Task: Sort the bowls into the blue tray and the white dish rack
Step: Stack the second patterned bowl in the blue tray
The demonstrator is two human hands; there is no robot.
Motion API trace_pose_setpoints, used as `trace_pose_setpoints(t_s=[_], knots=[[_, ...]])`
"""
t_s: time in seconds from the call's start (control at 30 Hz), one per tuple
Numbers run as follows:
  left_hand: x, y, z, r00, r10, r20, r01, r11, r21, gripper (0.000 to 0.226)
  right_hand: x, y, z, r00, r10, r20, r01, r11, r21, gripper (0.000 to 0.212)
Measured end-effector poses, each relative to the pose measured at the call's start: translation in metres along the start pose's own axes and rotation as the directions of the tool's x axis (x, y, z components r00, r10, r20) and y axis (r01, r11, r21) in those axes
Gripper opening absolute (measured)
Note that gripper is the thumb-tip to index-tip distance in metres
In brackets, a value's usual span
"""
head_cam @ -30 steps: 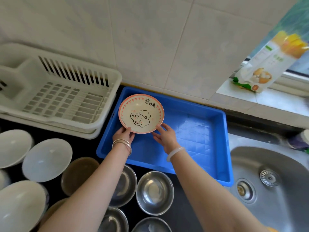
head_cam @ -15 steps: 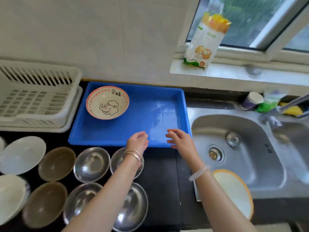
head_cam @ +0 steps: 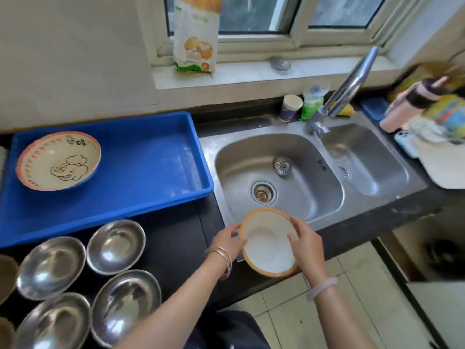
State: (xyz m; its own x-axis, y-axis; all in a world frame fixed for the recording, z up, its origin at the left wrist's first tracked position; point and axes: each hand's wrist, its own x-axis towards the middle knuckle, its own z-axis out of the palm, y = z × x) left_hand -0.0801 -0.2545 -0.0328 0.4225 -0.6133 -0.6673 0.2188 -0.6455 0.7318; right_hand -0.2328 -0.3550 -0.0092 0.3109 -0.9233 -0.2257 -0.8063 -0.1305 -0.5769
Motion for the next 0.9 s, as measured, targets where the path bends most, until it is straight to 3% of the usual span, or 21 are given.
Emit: trace_pose_setpoints(t_s=[0.1, 0.33, 0.47, 0.63, 0.9], knots=[[0.004, -0.003, 0.007, 0.997, -0.067, 0.026, 0.070, 0.992, -0.101, 0.044, -0.003, 0.011, 0.000, 0.997, 0.067, -0.046, -0.064, 0.995, 0.073, 0.035], [0.008, -0.002, -0.007, 1.000, -0.005, -0.024, 0.003, 0.997, -0.073, 0.043, 0.001, 0.004, 0.001, 0.995, 0.073, -0.064, -0.063, 0.986, 0.152, 0.031], [0.006, 0.008, -0.046, 0.996, 0.038, -0.076, -0.047, 0.991, -0.127, 0.025, 0.008, -0.028, 0.004, 0.998, 0.002, -0.063, 0.009, 0.984, 0.179, 0.028], [-0.001, 0.023, -0.108, 0.967, 0.057, -0.246, -0.121, 0.960, -0.254, 0.016, 0.022, -0.087, 0.019, 0.997, -0.080, -0.024, 0.083, 0.964, 0.253, 0.023], [-0.020, 0.017, -0.203, 0.832, 0.030, -0.554, -0.281, 0.884, -0.374, 0.004, 0.039, -0.200, 0.082, 0.967, -0.199, 0.160, 0.111, 0.892, 0.437, 0.011]])
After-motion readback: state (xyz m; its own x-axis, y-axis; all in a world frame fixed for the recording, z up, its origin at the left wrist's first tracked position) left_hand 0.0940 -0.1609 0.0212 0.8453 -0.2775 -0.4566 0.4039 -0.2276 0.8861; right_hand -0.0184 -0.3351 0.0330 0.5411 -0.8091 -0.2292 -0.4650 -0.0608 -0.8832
